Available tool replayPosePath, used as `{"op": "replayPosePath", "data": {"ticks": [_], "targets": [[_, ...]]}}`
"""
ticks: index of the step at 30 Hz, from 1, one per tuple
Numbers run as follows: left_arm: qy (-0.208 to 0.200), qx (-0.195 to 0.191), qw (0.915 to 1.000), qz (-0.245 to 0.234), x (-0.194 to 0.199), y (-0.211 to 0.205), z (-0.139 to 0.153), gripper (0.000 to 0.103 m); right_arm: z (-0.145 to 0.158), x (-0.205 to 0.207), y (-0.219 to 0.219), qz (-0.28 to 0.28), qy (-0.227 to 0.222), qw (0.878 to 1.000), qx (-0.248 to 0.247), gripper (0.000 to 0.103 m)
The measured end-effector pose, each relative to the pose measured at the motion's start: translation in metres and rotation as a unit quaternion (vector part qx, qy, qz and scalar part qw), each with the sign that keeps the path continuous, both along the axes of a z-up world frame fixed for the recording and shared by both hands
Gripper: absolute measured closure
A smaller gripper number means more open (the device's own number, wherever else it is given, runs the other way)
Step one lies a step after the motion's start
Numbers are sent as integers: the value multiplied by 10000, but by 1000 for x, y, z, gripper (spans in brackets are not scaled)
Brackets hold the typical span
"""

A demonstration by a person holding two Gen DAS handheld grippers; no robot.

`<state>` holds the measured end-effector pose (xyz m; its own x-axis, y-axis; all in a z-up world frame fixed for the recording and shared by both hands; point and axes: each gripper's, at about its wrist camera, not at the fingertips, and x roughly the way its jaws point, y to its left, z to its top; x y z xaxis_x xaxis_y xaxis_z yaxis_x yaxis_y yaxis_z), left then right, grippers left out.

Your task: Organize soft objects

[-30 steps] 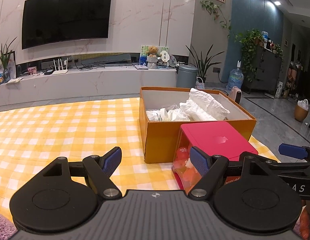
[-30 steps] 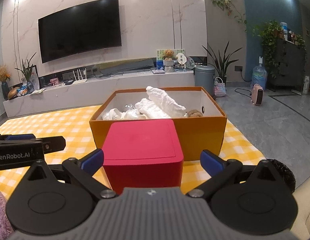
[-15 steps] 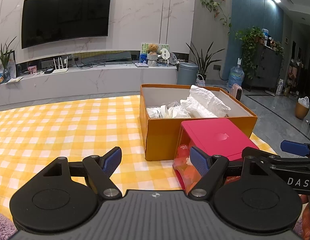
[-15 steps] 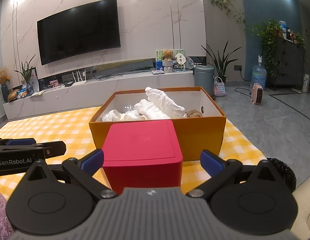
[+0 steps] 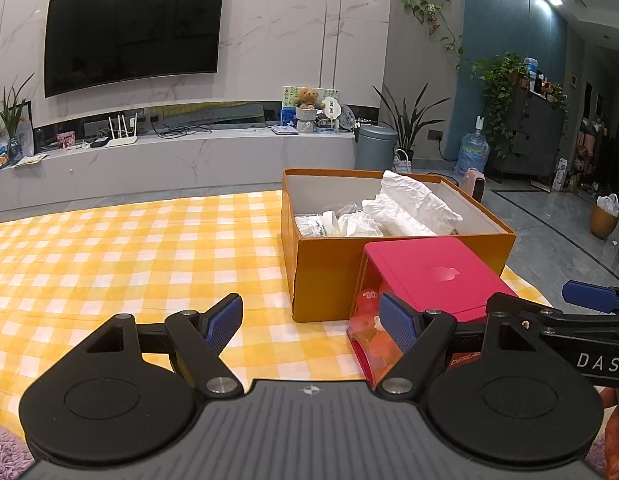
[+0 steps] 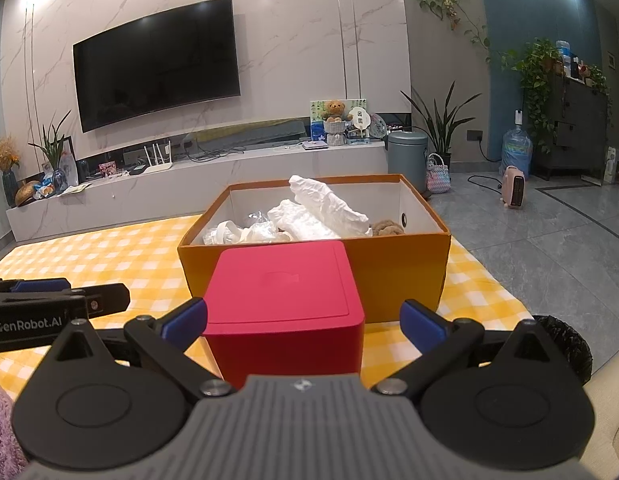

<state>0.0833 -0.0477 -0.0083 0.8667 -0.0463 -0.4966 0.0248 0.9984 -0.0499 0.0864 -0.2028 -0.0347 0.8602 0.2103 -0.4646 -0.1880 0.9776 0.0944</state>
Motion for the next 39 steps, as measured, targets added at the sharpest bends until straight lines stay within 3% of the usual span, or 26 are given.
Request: {"op": "replayPosePath", "data": {"ticks": [39], "targets": [[-29, 209, 9997, 139, -1, -1, 4, 12, 3, 0, 4, 6, -21, 10000, 49, 3]]}}
